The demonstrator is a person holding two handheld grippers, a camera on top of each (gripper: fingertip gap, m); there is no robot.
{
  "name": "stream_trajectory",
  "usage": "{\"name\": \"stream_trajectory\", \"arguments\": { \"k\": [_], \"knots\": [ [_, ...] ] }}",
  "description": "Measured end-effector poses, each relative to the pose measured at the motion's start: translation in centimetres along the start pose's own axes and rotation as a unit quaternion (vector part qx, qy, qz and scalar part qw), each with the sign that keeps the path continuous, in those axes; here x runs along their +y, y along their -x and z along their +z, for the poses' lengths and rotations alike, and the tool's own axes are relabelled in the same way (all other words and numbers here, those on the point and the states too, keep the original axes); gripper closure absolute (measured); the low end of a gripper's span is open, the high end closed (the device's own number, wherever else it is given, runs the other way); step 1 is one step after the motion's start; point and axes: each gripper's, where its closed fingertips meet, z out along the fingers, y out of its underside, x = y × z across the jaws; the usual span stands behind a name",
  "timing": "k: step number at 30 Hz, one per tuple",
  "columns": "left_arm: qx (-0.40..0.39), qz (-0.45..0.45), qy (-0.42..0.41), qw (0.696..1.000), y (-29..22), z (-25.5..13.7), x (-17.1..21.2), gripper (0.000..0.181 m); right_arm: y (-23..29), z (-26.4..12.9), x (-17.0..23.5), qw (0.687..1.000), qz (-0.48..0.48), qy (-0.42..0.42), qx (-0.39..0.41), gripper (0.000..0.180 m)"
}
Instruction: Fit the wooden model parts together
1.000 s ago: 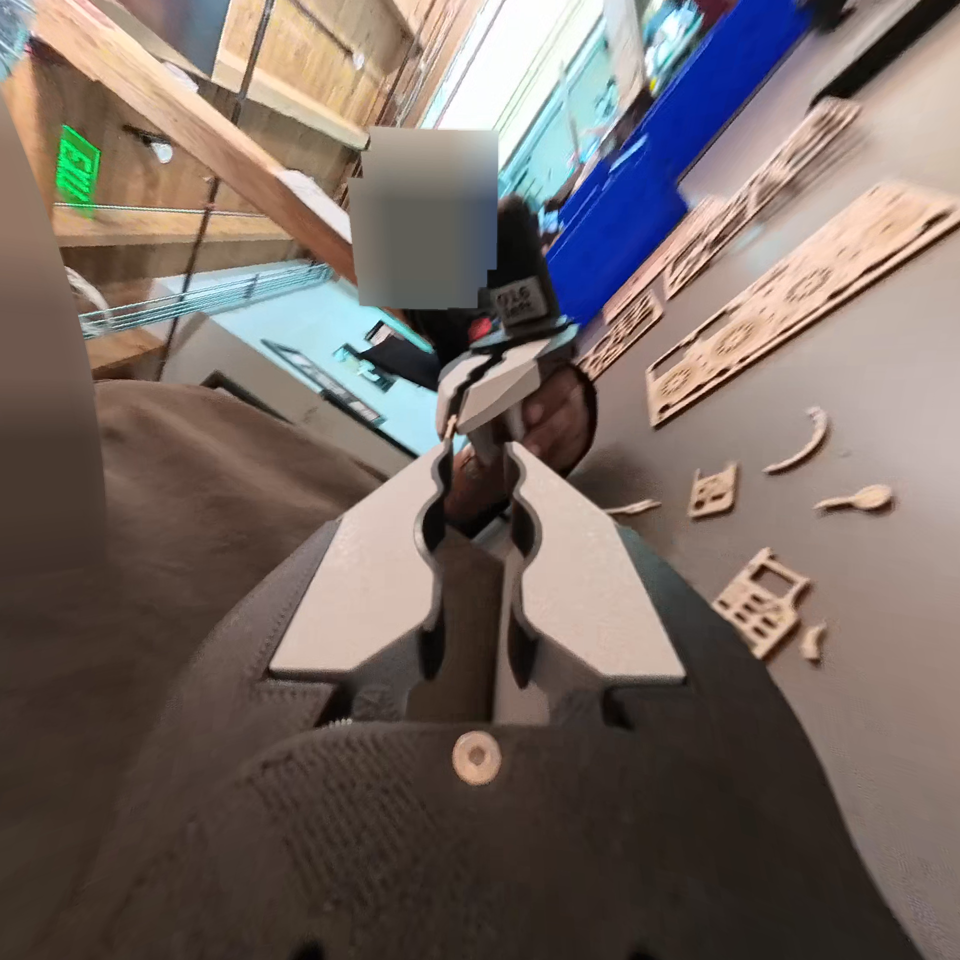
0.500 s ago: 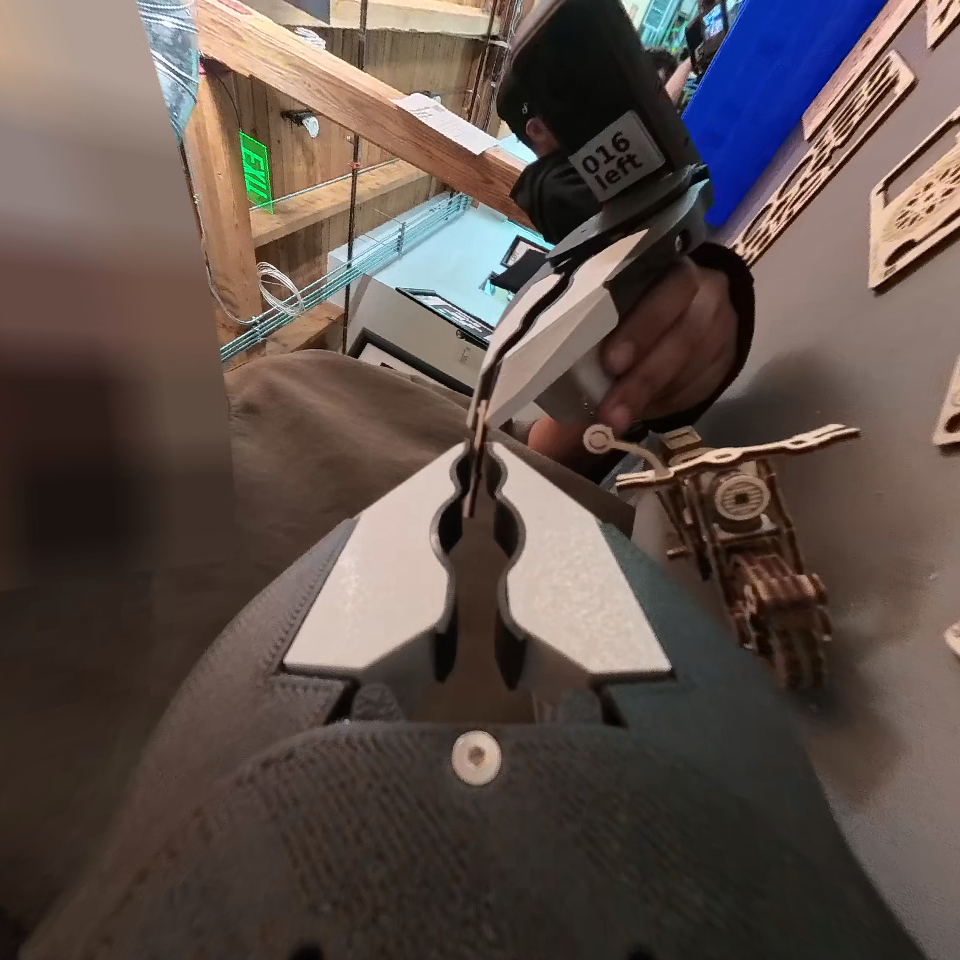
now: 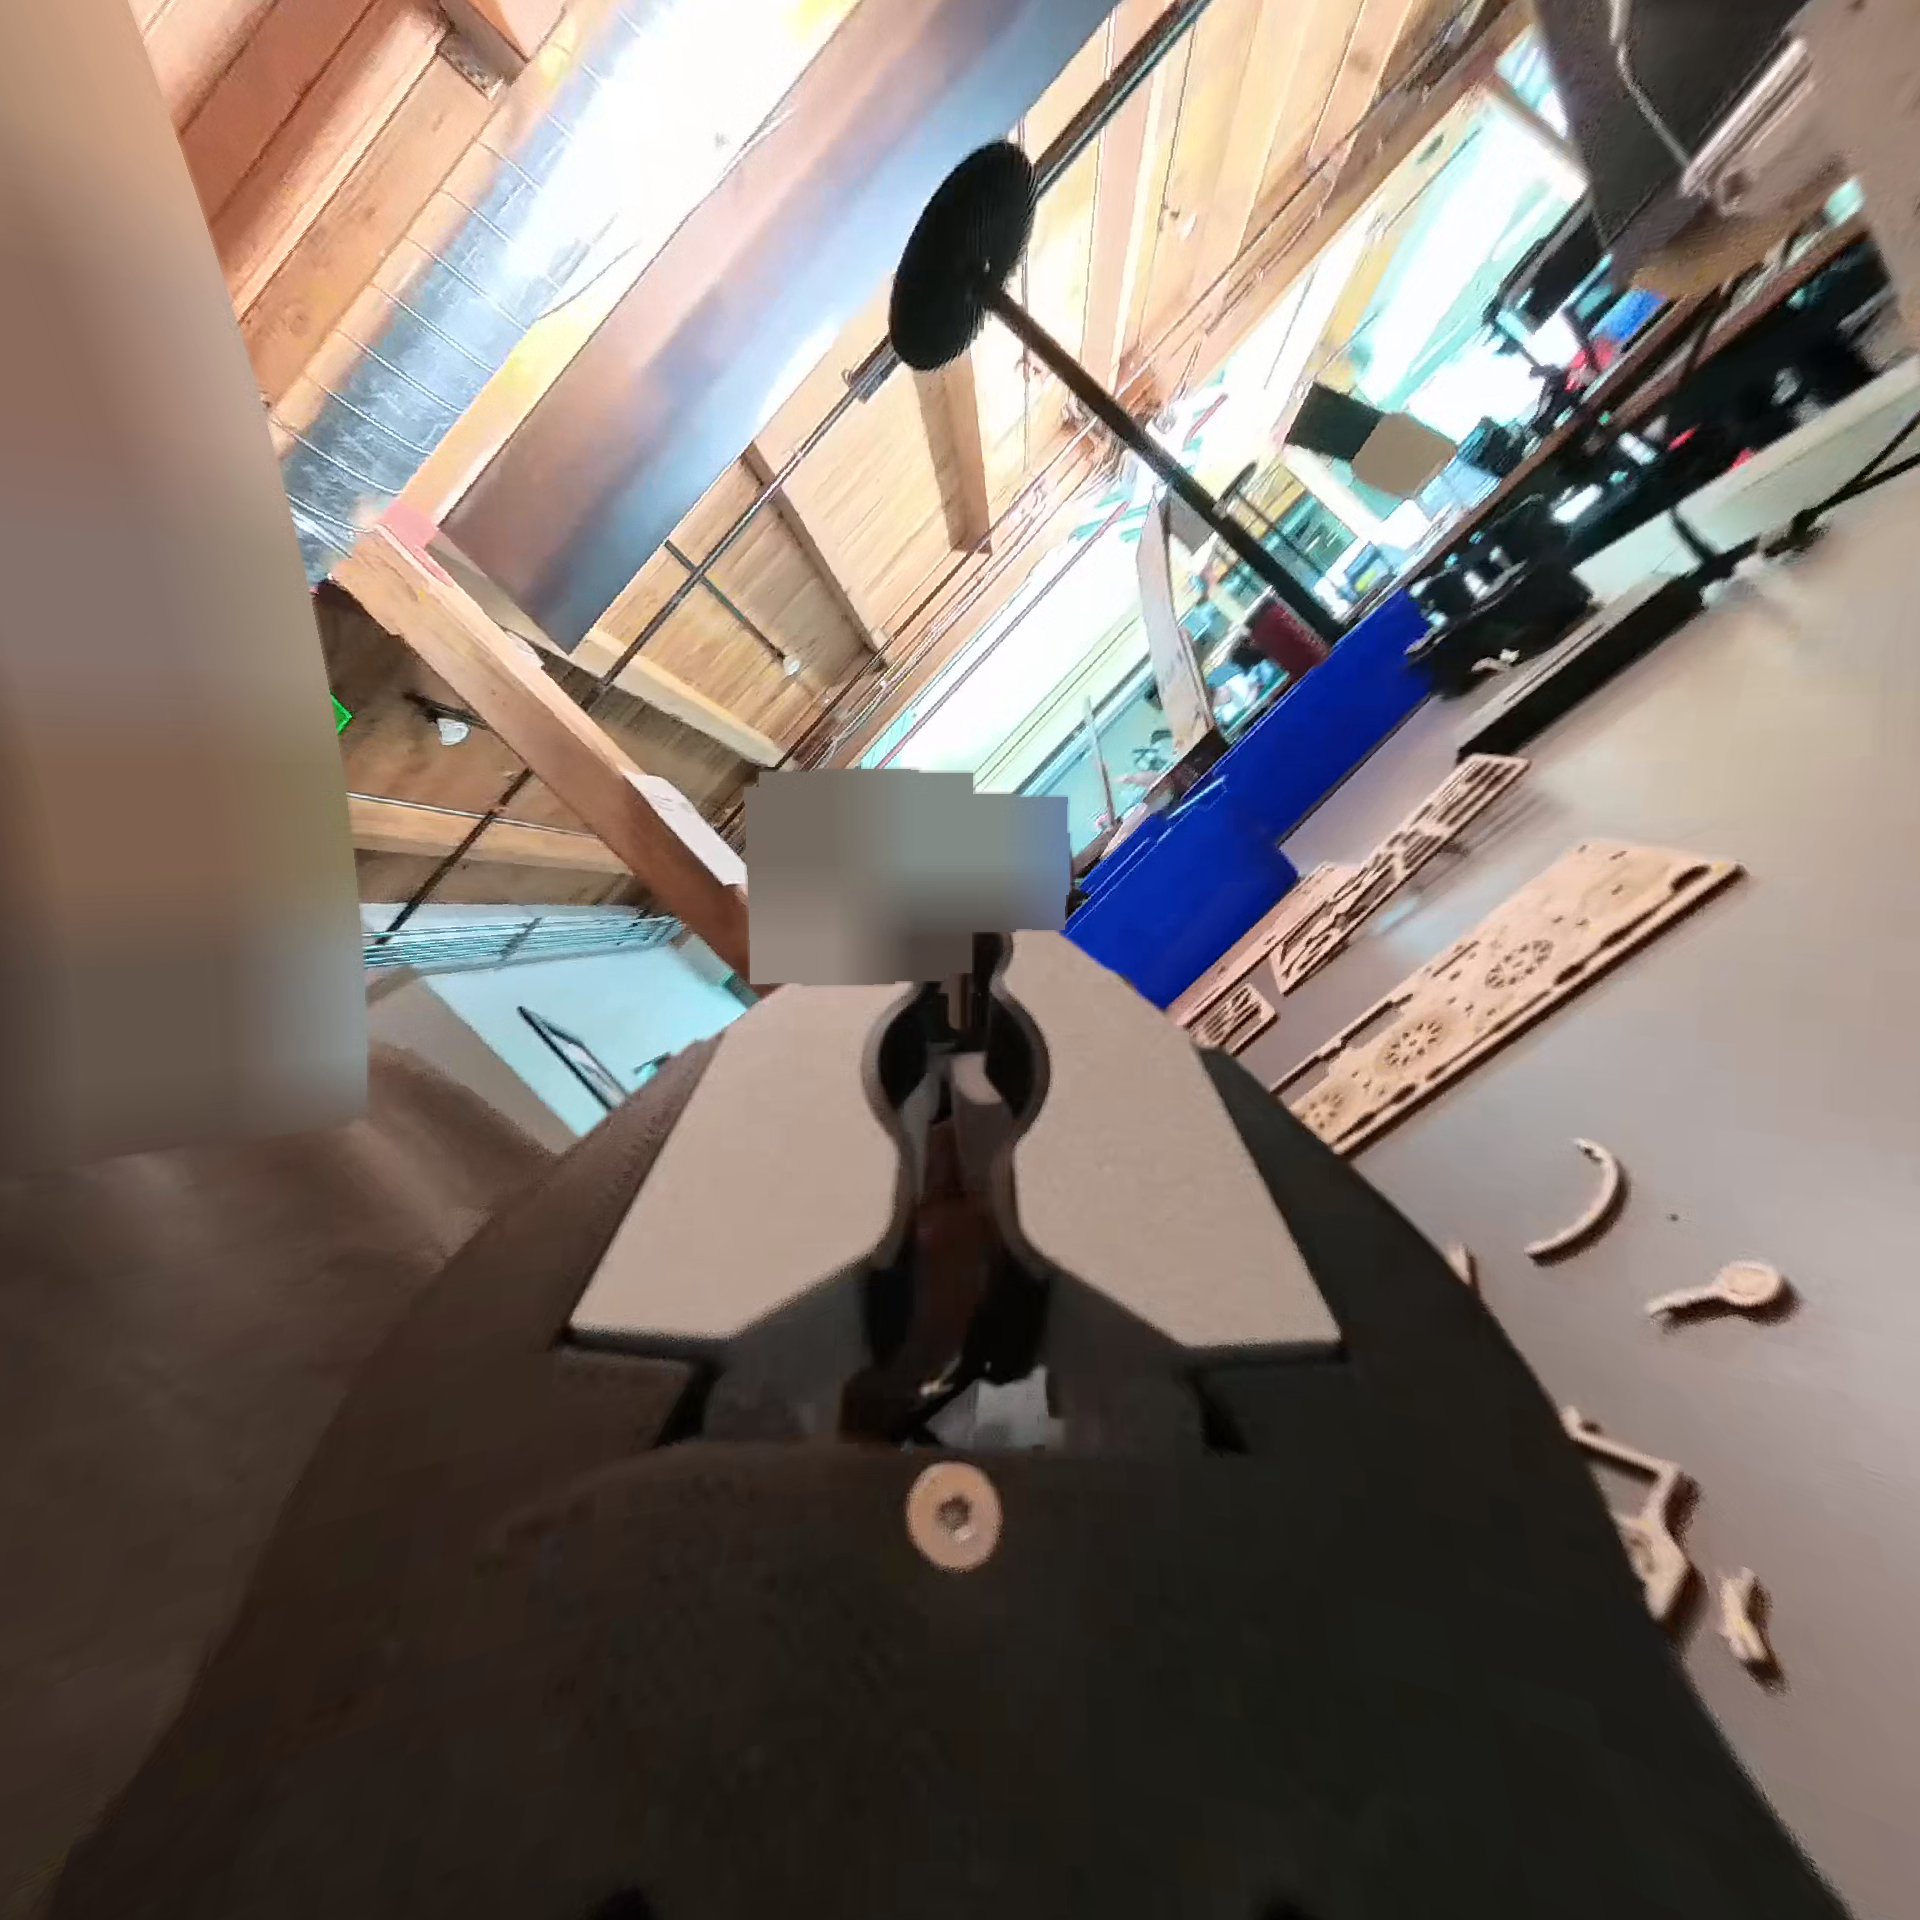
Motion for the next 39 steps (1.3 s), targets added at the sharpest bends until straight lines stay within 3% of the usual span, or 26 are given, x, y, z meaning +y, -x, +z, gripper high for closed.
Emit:
{"name": "stream_trajectory", "arguments": {
  "k": [6,10,17,21,25,28,32,39],
  "knots": [
    [-0.057,0.061,-0.043,0.996,0.2,0.0,-0.7,0.156,-0.7,0.9,0.5,0.998,0.028,-0.038,0.033,0.178],
    [-0.089,0.075,-0.035,0.993,0.9,-0.1,-0.5,0.176,-0.9,1.5,1.0,0.997,0.026,-0.037,0.056,0.178],
    [-0.053,0.012,-0.039,0.998,0.6,-0.5,-0.8,0.181,-0.8,1.3,1.0,0.998,-0.010,-0.016,0.057,0.175],
    [-0.035,-0.055,-0.035,0.997,0.5,-1.2,-1.3,0.181,0.2,0.3,-0.5,0.995,-0.098,0.009,0.036,0.163],
    [0.008,-0.162,0.076,0.984,-0.3,-1.3,0.9,0.181,1.0,-0.6,-0.2,0.959,-0.259,0.111,0.022,0.162],
    [0.032,-0.185,0.098,0.977,-1.2,-1.6,1.0,0.181,0.9,-1.1,1.3,0.919,-0.349,0.181,0.020,0.148],
    [0.045,-0.190,0.156,0.968,-2.0,-1.9,2.5,0.181,1.1,-1.2,3.3,0.892,-0.391,0.229,0.004,0.145],
    [0.075,-0.197,0.202,0.956,-3.2,-2.0,4.0,0.181,1.9,-1.3,5.7,0.861,-0.422,0.282,-0.032,0.160]
  ]
}}
